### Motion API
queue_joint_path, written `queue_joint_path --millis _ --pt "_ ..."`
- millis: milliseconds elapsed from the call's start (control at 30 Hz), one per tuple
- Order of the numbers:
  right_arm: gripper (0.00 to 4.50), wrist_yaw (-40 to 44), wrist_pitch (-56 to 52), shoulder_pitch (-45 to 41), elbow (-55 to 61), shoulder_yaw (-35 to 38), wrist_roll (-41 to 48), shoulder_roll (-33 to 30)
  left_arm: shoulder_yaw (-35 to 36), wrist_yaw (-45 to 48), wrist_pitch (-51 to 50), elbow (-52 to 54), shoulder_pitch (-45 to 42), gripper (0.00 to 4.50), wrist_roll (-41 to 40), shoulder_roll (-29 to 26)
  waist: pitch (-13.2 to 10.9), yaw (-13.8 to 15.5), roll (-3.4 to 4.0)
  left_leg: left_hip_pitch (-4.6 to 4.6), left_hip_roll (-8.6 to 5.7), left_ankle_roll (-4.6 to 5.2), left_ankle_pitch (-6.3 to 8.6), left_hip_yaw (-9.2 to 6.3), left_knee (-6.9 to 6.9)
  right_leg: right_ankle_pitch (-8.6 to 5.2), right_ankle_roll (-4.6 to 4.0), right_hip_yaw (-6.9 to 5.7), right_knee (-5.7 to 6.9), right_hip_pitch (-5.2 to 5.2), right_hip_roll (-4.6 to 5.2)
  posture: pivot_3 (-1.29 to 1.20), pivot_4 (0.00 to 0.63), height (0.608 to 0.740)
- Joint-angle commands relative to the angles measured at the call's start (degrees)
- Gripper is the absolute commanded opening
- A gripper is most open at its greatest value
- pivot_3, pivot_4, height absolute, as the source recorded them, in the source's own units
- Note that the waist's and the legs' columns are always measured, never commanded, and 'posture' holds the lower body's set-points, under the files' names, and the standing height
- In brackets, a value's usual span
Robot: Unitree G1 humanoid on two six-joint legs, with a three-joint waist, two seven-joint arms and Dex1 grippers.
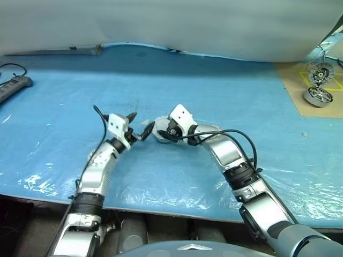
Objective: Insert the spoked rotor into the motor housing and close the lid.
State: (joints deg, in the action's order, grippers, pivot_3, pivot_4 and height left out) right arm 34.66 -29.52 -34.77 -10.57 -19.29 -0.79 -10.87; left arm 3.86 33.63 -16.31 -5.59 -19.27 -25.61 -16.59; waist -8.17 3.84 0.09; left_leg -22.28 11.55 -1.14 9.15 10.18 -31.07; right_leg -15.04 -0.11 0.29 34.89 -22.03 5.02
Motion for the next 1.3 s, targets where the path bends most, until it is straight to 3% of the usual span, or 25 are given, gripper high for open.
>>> queue_joint_path --millis 33,133,300,533,567,967,1300 --pt "2.95 -0.77 -2.9 1.8 -3.38 -0.87 -1.37 -0.38 2.92 -0.34 -15.93 5.59 -1.61 4.5 -9.08 -2.32 0.0 0.01 0.0 0.0 -0.01 0.0 0.0 0.0 0.01 -0.03 -0.04 0.01 -0.01 0.0 0.0 0.0 0.15 0.74" --pt "2.95 -0.9 -2.71 1.5 -3.86 -0.78 -1.34 -0.1 2.74 1.45 -22.53 5.84 -3.27 4.5 -11.63 -4.31 0.0 0.02 0.0 -0.01 -0.04 -0.01 0.01 0.0 0.01 -0.09 -0.15 0.01 -0.04 0.02 0.02 0.0 0.15 0.74" --pt "2.95 -1.09 -2.25 1.29 -4.56 -0.93 -1.47 0.48 -0.08 5.47 -23.77 4.02 -4.43 2.83 -10.36 -4.37 0.0 0.01 0.0 0.02 -0.01 -0.01 0.01 -0.01 0.0 -0.09 -0.15 0.01 -0.05 0.05 0.01 0.0 0.15 0.74" --pt "2.95 -1.52 -1.98 0.99 -5.06 -0.64 -1.54 1.12 1.57 4.01 -23.72 -2.62 -9.56 0.2 -10.03 -0.62 0.0 -0.17 0.0 0.04 0.01 -0.01 0.01 -0.01 0.0 -0.07 -0.14 0.01 -0.04 0.05 -0.02 0.0 0.15 0.74" --pt "2.95 -1.59 -1.99 1.02 -5.07 -0.65 -1.55 1.2 1.69 3.94 -23.9 -3.56 -10.21 0.01 -9.95 -0.31 0.0 -0.19 0.0 0.04 0.01 -0.01 0.01 -0.01 0.0 -0.07 -0.14 0.01 -0.03 0.06 -0.02 0.0 0.15 0.74" --pt "2.95 -2.06 -1.77 0.9 -5.4 -0.58 -1.62 1.86 4.45 1.54 -26.04 -16.01 -17.19 0.01 -8.32 0.41 -0.01 -0.85 -0.02 0.03 -0.03 -0.02 0.0 -0.03 0.0 0.03 0.03 0.0 -0.06 0.08 0.0 0.0 0.15 0.74" --pt "2.95 -2.14 -1.9 0.77 -5.36 -0.48 -1.45 2.3 3.41 2.49 -25.37 -15.87 -15.98 0.01 -6.23 0.74 -0.01 -1.01 -0.02 0.0 -0.01 -0.01 0.0 -0.04 0.0 -0.03 -0.07 -0.02 -0.1 0.07 0.0 0.0 0.15 0.74"
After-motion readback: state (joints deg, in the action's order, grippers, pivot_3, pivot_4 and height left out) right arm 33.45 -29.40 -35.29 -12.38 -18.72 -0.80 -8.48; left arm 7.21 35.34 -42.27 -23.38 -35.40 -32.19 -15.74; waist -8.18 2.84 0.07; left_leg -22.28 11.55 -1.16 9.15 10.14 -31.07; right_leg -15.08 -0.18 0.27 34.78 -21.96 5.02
